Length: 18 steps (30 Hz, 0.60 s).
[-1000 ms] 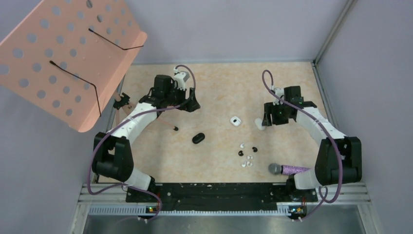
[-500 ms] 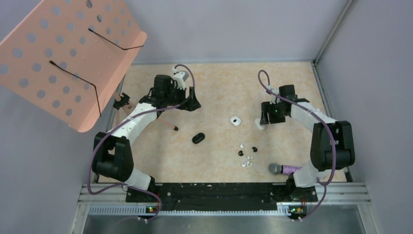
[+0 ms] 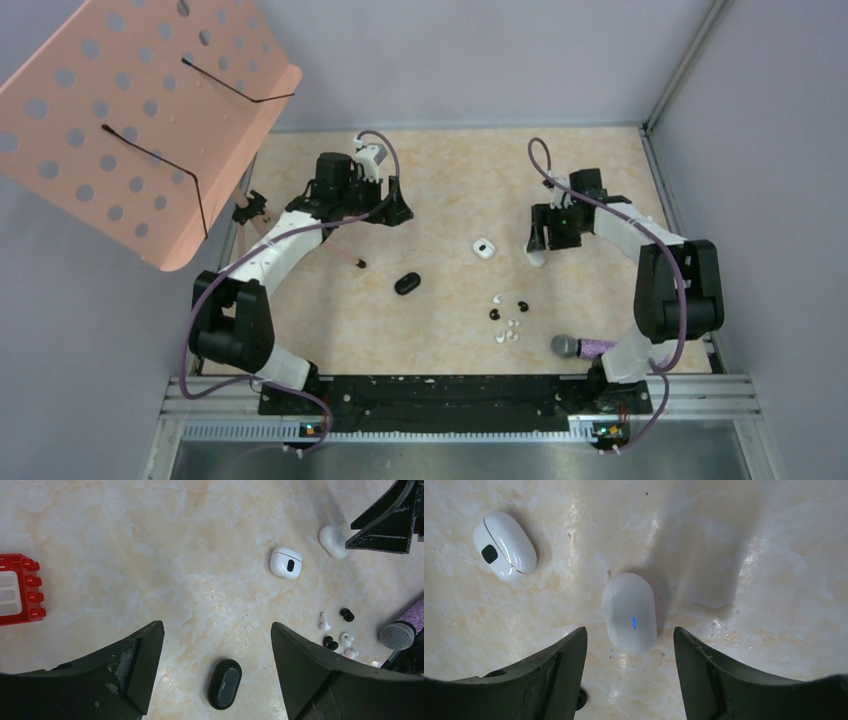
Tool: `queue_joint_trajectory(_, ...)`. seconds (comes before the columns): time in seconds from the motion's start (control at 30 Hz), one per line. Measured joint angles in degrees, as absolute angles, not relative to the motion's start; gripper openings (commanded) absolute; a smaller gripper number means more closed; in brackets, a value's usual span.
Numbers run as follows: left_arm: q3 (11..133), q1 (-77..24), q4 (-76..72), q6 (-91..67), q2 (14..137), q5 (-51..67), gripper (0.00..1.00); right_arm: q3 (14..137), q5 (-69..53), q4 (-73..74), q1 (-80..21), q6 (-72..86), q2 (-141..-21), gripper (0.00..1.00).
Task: Insert the wireless bluetooth earbuds into the charging case
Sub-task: Adjust the charging case at the center of the board.
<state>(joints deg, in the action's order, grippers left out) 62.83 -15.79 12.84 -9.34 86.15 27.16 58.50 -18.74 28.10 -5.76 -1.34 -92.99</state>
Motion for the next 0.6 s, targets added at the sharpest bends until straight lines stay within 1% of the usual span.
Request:
queue_joint_trajectory(0.37,62.8,-15.8,12.5,-9.4,86.9,27.2,0.84,58.4,-20.1,30.2,-10.8,3.3,-94.1,0.64)
queue_joint_trajectory(0.6,62.8,-15.8,12.4,-9.4,86.9,27.2,0.84,59.3,-25.8,30.3,-14.3,3.4,-96.7,0.65)
